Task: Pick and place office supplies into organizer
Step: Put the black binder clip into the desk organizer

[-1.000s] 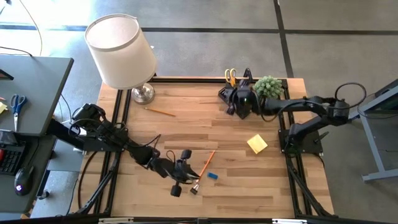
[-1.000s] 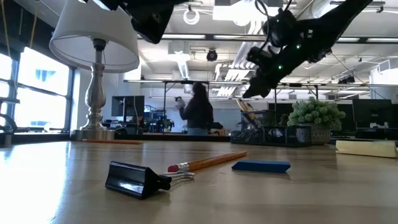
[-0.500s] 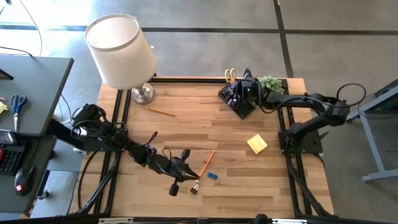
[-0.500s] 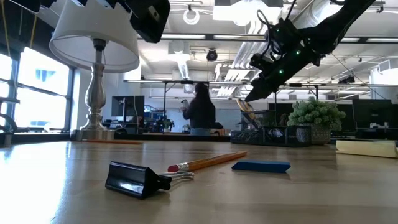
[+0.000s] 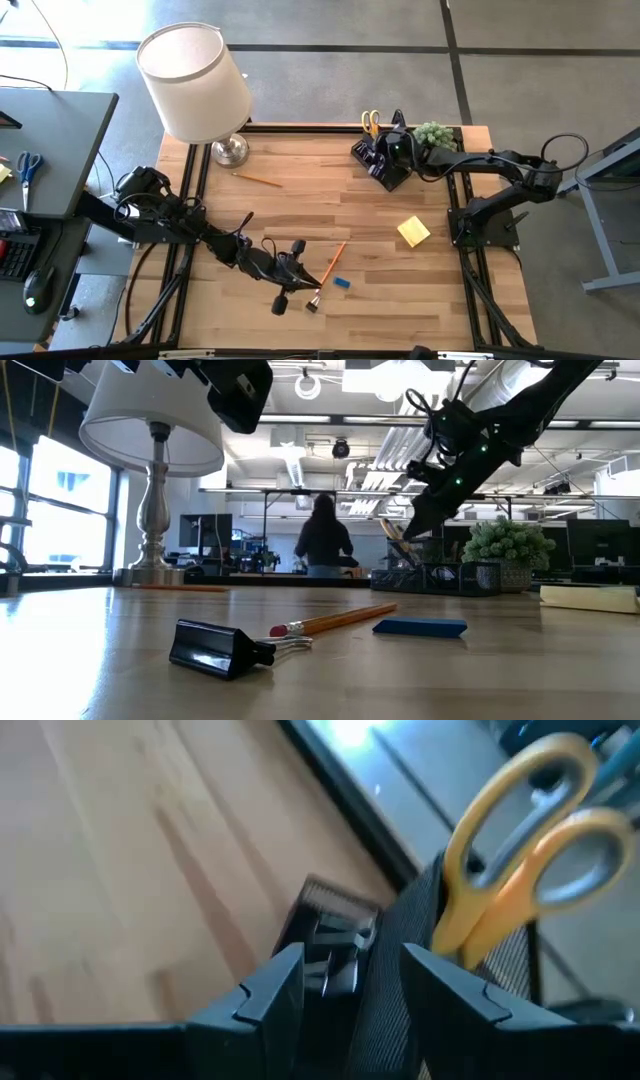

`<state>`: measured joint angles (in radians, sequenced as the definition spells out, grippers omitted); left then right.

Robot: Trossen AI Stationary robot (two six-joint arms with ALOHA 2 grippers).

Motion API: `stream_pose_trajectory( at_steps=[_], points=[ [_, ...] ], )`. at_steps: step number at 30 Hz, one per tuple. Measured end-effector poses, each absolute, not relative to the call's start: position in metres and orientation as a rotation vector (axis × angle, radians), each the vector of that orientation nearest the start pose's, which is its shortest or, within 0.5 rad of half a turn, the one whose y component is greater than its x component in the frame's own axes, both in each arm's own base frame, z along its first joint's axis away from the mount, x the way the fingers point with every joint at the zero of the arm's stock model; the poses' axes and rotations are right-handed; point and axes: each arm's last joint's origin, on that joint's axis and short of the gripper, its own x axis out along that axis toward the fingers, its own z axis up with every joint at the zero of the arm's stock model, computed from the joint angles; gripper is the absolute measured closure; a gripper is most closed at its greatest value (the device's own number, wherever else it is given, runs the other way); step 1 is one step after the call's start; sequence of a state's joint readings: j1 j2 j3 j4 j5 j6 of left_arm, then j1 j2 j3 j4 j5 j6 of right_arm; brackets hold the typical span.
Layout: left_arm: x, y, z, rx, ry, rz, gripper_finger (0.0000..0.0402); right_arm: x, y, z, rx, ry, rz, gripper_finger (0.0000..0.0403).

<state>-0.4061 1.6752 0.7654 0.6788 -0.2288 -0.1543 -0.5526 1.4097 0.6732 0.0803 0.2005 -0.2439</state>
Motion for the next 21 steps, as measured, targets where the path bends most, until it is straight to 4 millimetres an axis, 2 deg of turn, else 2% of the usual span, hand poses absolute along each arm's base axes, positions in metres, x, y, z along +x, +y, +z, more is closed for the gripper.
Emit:
stream_pose_trajectory(
  at_steps=[5, 9, 15, 21],
  points=[
    [0.314, -0.128, 0.187, -0.081, 0.235, -0.159, 0.0387, 0.231, -0.141, 0.180, -0.069, 0.801, -0.611, 0.0258],
    [0.313, -0.127, 0.183, -0.066, 0.279, -0.148, 0.0387, 0.241, -0.119, 0.178, -0.041, 0.804, -0.469, 0.0275],
    [0.309, -0.124, 0.171, -0.069, 0.396, -0.067, 0.0387, 0.258, -0.056, 0.174, -0.037, 0.832, -0.149, 0.0289],
    [0.309, -0.124, 0.171, -0.109, 0.402, -0.067, 0.0387, 0.265, 0.010, 0.174, -0.060, 0.817, 0.063, 0.0290]
  ],
)
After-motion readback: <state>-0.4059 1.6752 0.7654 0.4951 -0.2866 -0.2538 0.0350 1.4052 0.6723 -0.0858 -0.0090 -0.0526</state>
